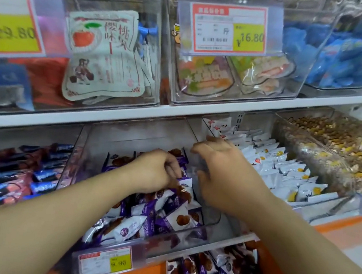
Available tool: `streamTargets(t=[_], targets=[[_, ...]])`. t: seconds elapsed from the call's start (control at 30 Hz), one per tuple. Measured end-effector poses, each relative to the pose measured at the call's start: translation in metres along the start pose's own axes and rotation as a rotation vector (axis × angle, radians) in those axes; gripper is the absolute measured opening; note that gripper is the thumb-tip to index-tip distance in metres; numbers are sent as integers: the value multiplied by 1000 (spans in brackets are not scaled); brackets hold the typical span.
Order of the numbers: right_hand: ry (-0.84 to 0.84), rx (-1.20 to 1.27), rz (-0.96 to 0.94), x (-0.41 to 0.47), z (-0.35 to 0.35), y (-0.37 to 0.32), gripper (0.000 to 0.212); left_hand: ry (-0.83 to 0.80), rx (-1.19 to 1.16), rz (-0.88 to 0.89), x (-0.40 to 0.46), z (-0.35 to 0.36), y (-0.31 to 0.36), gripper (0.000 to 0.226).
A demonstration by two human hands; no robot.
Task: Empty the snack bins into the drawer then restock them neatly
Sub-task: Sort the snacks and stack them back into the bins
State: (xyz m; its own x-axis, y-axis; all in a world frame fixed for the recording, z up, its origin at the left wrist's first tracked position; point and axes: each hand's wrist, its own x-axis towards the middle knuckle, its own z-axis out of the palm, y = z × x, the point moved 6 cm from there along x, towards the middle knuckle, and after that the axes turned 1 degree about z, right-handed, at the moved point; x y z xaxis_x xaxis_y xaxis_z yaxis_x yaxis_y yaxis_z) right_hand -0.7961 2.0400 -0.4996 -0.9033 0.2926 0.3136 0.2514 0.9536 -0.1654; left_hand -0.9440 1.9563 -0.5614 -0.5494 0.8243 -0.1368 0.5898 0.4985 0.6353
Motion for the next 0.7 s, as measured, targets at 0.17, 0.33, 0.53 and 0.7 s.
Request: streamTargets(t=[0.17,0.33,0.53,0.7], targets=[[-2,-5,-2,2,0,2,41,-37,-73,-29,0,-7,-8,32],[20,-8,0,4,3,3,36,-192,41,15,1,5,4,46],[16,-7,-1,4,1,1,34,-130,-52,25,3,6,6,41],[19,-4,3,3,1,2,35,197,-69,-65,2,-20,-12,43]])
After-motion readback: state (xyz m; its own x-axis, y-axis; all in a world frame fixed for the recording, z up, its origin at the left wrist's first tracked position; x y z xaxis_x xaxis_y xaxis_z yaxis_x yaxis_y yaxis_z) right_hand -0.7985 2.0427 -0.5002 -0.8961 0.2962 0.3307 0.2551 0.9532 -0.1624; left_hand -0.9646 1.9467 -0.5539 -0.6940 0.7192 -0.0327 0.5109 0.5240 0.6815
